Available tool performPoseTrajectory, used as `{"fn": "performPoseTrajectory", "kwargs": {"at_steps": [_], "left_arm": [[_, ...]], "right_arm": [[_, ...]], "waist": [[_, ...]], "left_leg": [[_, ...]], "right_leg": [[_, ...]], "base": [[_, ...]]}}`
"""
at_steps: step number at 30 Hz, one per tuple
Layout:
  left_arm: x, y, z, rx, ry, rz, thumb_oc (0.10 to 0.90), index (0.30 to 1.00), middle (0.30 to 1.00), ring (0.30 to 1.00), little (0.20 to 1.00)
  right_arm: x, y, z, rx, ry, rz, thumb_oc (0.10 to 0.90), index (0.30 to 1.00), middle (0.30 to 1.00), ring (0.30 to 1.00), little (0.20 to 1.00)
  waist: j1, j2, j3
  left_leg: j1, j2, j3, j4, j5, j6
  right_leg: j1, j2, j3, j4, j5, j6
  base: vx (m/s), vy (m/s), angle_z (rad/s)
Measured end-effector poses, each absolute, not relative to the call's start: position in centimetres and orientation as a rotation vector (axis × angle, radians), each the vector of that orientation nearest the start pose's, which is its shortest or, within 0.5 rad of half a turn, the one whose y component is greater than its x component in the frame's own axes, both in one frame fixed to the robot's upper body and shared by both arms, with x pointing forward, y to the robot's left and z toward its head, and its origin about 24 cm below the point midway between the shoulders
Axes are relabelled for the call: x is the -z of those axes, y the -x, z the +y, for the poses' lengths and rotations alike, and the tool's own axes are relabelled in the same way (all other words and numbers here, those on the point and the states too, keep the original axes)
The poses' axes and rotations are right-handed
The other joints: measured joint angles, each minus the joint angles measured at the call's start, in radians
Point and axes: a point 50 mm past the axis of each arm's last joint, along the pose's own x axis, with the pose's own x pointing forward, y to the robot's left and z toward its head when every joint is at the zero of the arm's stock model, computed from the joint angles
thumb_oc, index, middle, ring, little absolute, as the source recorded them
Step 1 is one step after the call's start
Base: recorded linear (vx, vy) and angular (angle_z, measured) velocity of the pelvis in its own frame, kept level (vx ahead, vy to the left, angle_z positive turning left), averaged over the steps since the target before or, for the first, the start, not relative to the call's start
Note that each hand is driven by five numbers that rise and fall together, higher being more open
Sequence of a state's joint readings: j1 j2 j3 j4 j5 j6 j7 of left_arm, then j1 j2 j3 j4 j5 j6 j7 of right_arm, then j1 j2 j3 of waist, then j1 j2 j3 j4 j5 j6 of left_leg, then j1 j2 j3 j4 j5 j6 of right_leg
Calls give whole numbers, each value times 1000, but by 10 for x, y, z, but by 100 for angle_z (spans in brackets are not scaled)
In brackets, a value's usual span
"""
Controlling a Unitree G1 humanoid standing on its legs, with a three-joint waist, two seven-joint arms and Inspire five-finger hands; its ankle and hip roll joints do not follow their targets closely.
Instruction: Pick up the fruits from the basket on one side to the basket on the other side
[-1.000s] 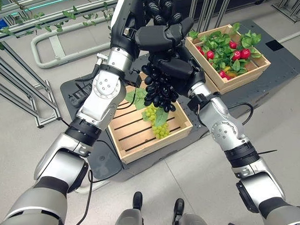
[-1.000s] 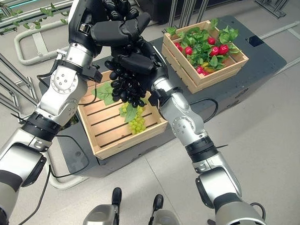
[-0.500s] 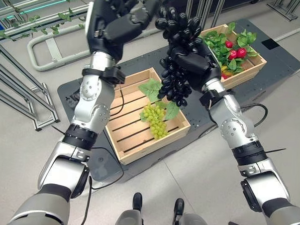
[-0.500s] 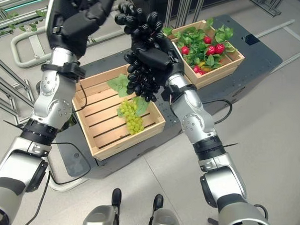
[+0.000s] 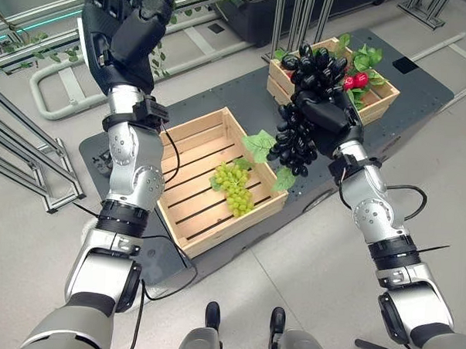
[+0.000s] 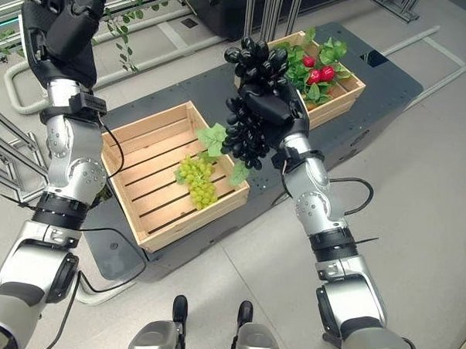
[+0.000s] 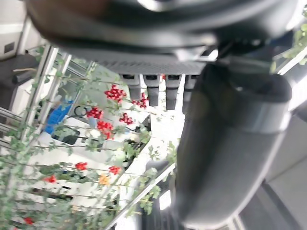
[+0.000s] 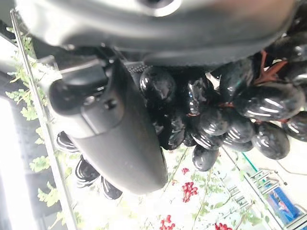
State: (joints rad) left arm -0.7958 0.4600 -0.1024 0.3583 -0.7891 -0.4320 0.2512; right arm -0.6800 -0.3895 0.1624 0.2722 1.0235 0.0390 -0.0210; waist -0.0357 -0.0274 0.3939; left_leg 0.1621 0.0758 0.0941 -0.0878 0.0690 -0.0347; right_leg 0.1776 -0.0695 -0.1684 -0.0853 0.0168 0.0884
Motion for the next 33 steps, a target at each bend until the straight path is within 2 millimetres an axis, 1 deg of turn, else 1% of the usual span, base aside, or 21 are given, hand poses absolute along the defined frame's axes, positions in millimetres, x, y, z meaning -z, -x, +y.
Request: {"fn": "performPoseTrajectory", "kwargs": {"at_steps": [4, 8, 9, 10, 11, 12, 13, 14, 15, 16, 17, 18, 19, 20, 21, 22, 23, 28, 31, 32, 33], "left_arm": [[-224, -350, 202, -42, 342, -682, 800, 900, 900, 900, 900], [-171, -341, 193, 51, 195, -507, 800, 900, 900, 900, 900], [-162, -340, 192, 59, 193, -475, 800, 900, 900, 900, 900], [-145, -335, 190, 60, 200, -422, 800, 900, 900, 900, 900], [-137, -333, 191, 51, 208, -399, 800, 900, 900, 900, 900], [-121, -330, 194, 27, 214, -346, 800, 900, 900, 900, 900], [-102, -324, 200, -9, 207, -284, 800, 900, 900, 900, 900], [-85, -319, 204, -33, 197, -223, 800, 900, 900, 900, 900], [-77, -318, 207, -49, 193, -192, 800, 900, 900, 900, 900], [-74, -318, 207, -54, 192, -179, 800, 900, 900, 900, 900], [-72, -318, 210, -64, 185, -173, 800, 900, 900, 900, 900], [-73, -318, 211, -64, 182, -174, 800, 900, 900, 900, 900], [-77, -318, 209, -55, 176, -194, 800, 900, 900, 900, 900], [-82, -318, 207, -44, 162, -219, 800, 900, 900, 900, 900], [-84, -318, 207, -41, 147, -229, 800, 900, 900, 900, 900], [-85, -318, 207, -37, 133, -234, 800, 900, 900, 900, 900], [-86, -318, 206, -33, 128, -238, 800, 900, 900, 900, 900], [-87, -318, 206, -35, 149, -238, 800, 900, 900, 900, 900], [-86, -318, 206, -39, 151, -235, 800, 900, 900, 900, 900], [-85, -317, 207, -56, 154, -232, 800, 900, 900, 900, 900], [-83, -315, 211, -80, 152, -227, 800, 900, 900, 900, 900]], "right_arm": [[-160, -353, -161, -255, -530, -176, 400, 300, 300, 300, 300], [-124, -338, -180, -164, -525, -104, 400, 300, 300, 300, 300], [-119, -336, -182, -156, -526, -93, 400, 300, 300, 300, 300], [-113, -333, -184, -153, -527, -76, 400, 300, 300, 300, 300], [-110, -332, -183, -157, -531, -70, 400, 300, 300, 300, 300], [-105, -332, -180, -169, -540, -54, 400, 300, 300, 300, 300], [-98, -334, -173, -183, -555, -28, 400, 300, 300, 300, 300], [-93, -337, -168, -204, -541, -1, 400, 300, 300, 300, 300], [-94, -342, -164, -216, -525, 12, 400, 300, 300, 300, 300], [-93, -343, -163, -214, -526, 17, 400, 300, 300, 300, 300], [-87, -340, -160, -217, -536, 30, 400, 300, 300, 300, 300], [-85, -338, -159, -218, -535, 35, 400, 300, 300, 300, 300], [-85, -336, -160, -218, -538, 22, 400, 300, 300, 300, 300], [-87, -334, -160, -219, -544, -1, 400, 300, 300, 300, 300], [-89, -334, -160, -221, -546, -10, 400, 300, 300, 300, 300], [-88, -333, -160, -220, -546, -9, 400, 300, 300, 300, 300], [-86, -332, -161, -215, -544, -4, 400, 300, 300, 300, 300], [-73, -325, -166, -191, -545, 34, 400, 300, 300, 300, 300], [-67, -323, -168, -180, -546, 49, 400, 300, 300, 300, 300], [-66, -322, -166, -182, -552, 53, 400, 300, 300, 300, 300], [-66, -323, -162, -193, -559, 54, 400, 300, 300, 300, 300]], "waist": [[-2, -14, -10], [-8, -29, -30], [-9, -30, -32], [-5, -36, -35], [2, -44, -35], [19, -66, -34], [36, -88, -38], [73, -94, -54], [73, -75, -59], [63, -59, -66], [69, -65, -78], [64, -73, -92], [47, -81, -105], [26, -81, -116], [16, -77, -117], [5, -64, -123], [-4, -55, -125], [-7, -36, -123], [-14, -29, -122], [-13, -21, -122], [18, -10, -121]], "left_leg": [[-6, 2, 18, 0, -1, 0], [-9, 3, 27, 0, -5, -3], [-7, 3, 28, 1, -7, -5], [-11, 0, 16, 18, -14, -14], [-22, -3, 0, 47, -24, -17], [-51, -19, -65, 129, -39, -2], [-99, -71, -236, 192, -110, 34], [-99, -139, -374, 130, -121, 49], [-113, -159, -388, 107, -118, 54], [-132, -162, -386, 119, -89, 69], [-144, -142, -332, 152, -55, 55], [-145, -143, -328, 142, -56, 58], [-139, -144, -328, 121, -49, 66], [-140, -148, -317, 103, -29, 71], [-136, -150, -309, 89, -19, 74], [-130, -151, -299, 69, -11, 79], [-121, -150, -293, 52, -2, 75], [-52, -141, -220, 3, -3, 78], [-27, -142, -186, 0, -12, 90], [-17, -133, -143, 1, -16, 94], [-10, -112, -76, 1, -25, 96]], "right_leg": [[-17, 2, 19, 0, 3, -1], [-36, 4, 52, 0, 7, -1], [-40, 7, 60, 0, 9, -1], [-62, 11, 89, 8, 11, -2], [-75, 7, 112, 24, 11, -3], [-83, -4, 158, 40, 12, -4], [-97, -20, 230, 56, 13, -6], [-127, -20, 309, 62, 16, -3], [-141, -7, 339, 79, 17, -1], [-143, 12, 338, 81, 18, 2], [-146, 17, 326, 82, 21, 19], [-157, 12, 320, 88, 21, 18], [-170, 1, 315, 109, 16, 19], [-177, -12, 317, 93, 14, 29], [-178, -15, 318, 83, 25, 45], [-180, -18, 324, 71, 29, 50], [-179, -19, 324, 67, 29, 51], [-162, -15, 325, 62, 30, 51], [-154, -14, 320, 65, 30, 50], [-172, 6, 275, 79, 50, 42], [-205, 24, 179, 101, 84, 27]], "base": [[-5, -44, -14], [-20, -19, -22], [-32, 31, -45], [-19, 54, -53], [-35, 124, -86], [-137, 155, -108], [-196, 207, -175], [-213, 207, -188], [-109, 152, -152], [-109, 137, -124], [-93, 83, -84], [-144, 123, -77], [-132, 136, -27], [-114, 142, -18], [-61, 130, -24], [-31, 142, -22], [-25, 136, -24], [-25, 116, -41], [-122, 22, -41], [-263, 42, -97], [-263, 65, -126]]}}
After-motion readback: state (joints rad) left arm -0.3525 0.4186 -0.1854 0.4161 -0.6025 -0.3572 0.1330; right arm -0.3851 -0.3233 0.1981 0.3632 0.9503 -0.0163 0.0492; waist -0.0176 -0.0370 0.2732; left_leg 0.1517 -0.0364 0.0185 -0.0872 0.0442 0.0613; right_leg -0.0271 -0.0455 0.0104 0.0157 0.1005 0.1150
